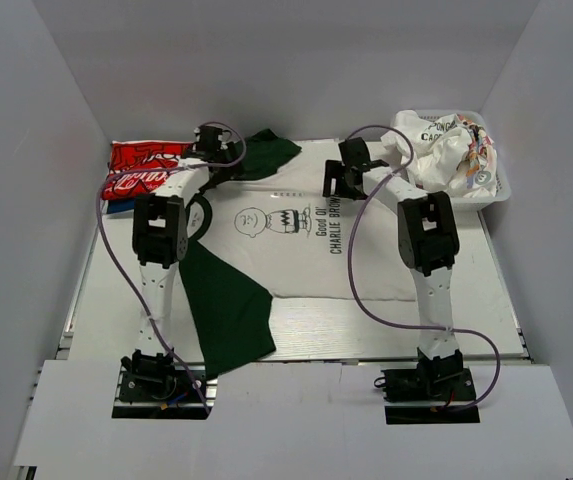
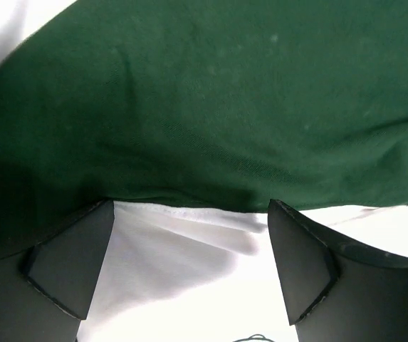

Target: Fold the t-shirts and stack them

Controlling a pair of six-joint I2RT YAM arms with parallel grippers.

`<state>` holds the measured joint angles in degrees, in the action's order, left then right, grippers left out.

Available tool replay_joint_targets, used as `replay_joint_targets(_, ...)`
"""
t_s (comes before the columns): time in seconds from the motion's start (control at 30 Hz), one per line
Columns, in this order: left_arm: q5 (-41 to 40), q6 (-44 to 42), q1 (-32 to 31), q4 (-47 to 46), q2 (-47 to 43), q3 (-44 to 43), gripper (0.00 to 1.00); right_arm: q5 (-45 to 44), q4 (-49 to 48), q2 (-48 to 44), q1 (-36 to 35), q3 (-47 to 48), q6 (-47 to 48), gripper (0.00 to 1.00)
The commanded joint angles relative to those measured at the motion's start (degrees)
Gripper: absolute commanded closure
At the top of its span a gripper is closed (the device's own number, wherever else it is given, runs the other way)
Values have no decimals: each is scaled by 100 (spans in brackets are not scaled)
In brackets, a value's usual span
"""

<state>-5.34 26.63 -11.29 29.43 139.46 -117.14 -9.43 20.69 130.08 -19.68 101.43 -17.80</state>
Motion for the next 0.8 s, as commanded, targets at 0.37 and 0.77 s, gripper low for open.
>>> replay_joint_targets(0.37,1501,-826,373,-613,187,244,0,529,182,658,764,1352,260,10)
replay_joint_targets(0.77,1940,-993,373,-544,179,-466,0,1162,-549,1064,896,2698,743,10)
